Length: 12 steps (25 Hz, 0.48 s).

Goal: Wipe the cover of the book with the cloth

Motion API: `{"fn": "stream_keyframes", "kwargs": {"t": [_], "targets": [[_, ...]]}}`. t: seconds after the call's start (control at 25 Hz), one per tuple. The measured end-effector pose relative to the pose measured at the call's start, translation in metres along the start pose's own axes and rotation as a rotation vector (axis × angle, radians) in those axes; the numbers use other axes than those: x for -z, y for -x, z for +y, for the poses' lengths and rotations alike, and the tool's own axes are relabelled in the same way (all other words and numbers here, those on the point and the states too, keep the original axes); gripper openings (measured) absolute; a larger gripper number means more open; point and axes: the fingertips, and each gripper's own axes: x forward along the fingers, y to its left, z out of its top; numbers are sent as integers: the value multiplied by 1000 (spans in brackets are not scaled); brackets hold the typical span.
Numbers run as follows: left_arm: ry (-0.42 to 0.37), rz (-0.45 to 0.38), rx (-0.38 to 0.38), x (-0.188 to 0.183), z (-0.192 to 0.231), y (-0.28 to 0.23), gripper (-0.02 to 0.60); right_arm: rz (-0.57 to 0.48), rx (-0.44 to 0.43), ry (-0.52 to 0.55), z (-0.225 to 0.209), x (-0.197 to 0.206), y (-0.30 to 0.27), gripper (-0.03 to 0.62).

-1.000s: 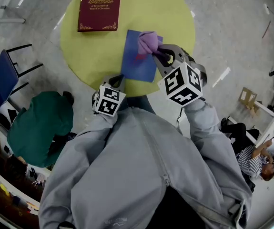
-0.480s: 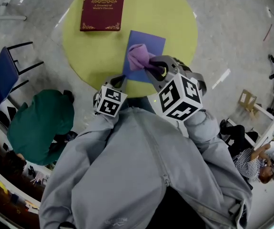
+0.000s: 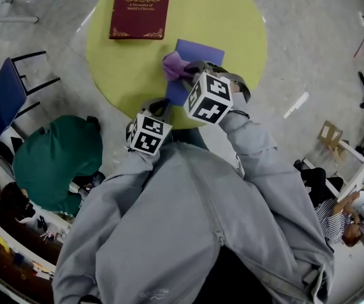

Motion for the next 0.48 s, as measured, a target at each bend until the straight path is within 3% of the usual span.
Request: {"fn": "stream_keyframes", "kwargs": {"t": [0.28, 0.48], "targets": [[6, -1, -4, 0, 1, -1, 17, 53, -2, 48, 0, 4, -30, 71], [7, -9, -14, 1, 2, -1, 18, 43, -22, 16, 1, 6, -36, 71]]}}
